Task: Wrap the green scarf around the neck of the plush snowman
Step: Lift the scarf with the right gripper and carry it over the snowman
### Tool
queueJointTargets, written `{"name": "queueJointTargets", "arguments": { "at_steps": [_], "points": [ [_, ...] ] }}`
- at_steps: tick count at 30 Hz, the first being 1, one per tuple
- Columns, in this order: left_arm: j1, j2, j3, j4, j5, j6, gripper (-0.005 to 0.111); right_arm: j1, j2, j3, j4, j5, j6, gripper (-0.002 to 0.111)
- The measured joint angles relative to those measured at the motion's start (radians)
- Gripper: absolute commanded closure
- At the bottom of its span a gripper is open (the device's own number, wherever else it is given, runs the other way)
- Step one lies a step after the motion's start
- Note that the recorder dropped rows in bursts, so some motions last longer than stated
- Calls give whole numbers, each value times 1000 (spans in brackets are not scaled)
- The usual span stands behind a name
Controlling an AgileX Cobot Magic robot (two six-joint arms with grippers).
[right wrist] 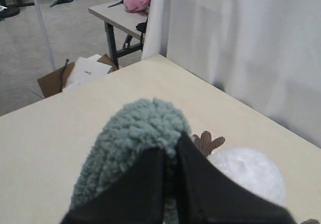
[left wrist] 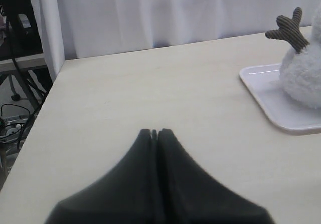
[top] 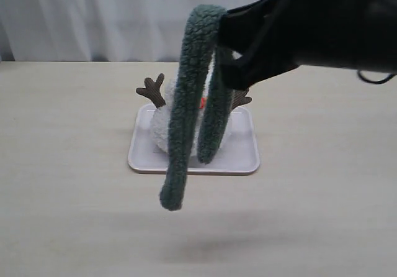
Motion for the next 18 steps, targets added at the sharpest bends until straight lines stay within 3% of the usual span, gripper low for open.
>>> {"name": "queueJointTargets", "arguments": {
  "at_steps": [3, 8, 18],
  "points": [
    [0, 0, 0, 0, 0, 0, 107, 75, 92, 0, -2, -179, -31, 104],
    [0, 0, 0, 0, 0, 0, 107, 117, 230, -20, -2, -372, -76, 104],
    [0, 0, 0, 0, 0, 0, 107, 122, 430, -226, -2, -413, -144, 104]
  ]
}}
